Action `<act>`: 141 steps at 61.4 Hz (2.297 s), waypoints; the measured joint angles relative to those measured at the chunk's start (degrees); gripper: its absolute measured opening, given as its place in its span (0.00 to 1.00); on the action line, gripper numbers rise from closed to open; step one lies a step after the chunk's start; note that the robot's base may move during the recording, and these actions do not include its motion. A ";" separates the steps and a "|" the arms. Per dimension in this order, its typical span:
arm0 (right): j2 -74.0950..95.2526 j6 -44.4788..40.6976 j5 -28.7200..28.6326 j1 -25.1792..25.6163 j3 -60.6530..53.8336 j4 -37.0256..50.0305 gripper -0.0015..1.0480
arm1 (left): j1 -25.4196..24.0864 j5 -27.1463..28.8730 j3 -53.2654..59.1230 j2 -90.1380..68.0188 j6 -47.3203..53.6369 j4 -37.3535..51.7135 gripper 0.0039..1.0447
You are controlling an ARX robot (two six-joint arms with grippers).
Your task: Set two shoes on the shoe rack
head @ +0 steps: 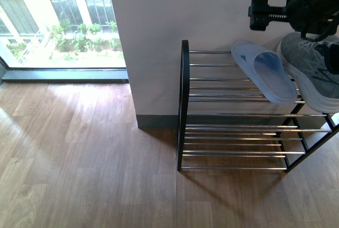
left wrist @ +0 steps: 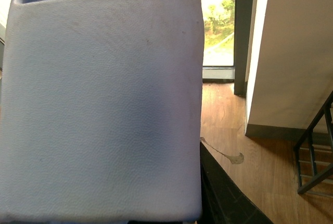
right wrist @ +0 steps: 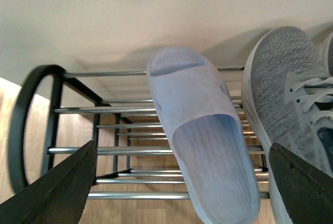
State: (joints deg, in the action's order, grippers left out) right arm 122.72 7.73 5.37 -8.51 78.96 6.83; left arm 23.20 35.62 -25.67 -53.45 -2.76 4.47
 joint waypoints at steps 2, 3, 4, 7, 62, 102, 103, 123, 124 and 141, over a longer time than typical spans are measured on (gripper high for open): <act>-2.56 0.13 -0.98 0.00 -2.47 1.16 0.91 | 0.00 0.00 0.00 0.00 0.00 0.00 0.02; -2.95 0.17 -1.09 0.00 -2.86 1.31 0.91 | 0.00 0.00 0.00 0.00 0.00 0.00 0.02; -4.68 0.28 -1.68 0.02 -4.46 1.92 0.91 | 0.00 0.00 0.00 0.00 0.00 0.00 0.02; -10.38 0.85 -4.26 0.15 -9.66 4.22 0.91 | 0.00 0.00 0.00 0.00 0.00 0.00 0.02; -46.25 -6.29 0.35 2.58 -57.07 47.39 0.48 | 0.00 -0.04 0.00 0.00 0.00 0.00 0.02; -68.57 -7.56 -5.35 8.33 -74.27 42.40 0.02 | 0.00 0.02 0.00 0.00 0.00 0.00 0.02; -68.74 -7.56 -5.35 8.33 -74.88 43.32 0.02 | 0.00 0.00 0.00 0.00 0.00 0.00 0.02; -79.19 -7.58 -5.38 8.37 -77.81 34.88 0.02 | 0.00 -0.02 0.00 0.00 0.00 0.00 0.02; -80.02 -7.56 -5.38 8.37 -77.81 34.12 0.02 | 0.00 -0.02 0.00 0.00 0.00 0.00 0.02; -88.89 -7.56 -5.35 8.39 -77.85 26.21 0.02 | 0.00 0.00 0.00 0.00 0.00 0.00 0.02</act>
State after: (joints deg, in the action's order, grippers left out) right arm 33.82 0.16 0.01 -0.12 1.10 33.04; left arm 23.20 35.62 -25.67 -53.45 -2.76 4.47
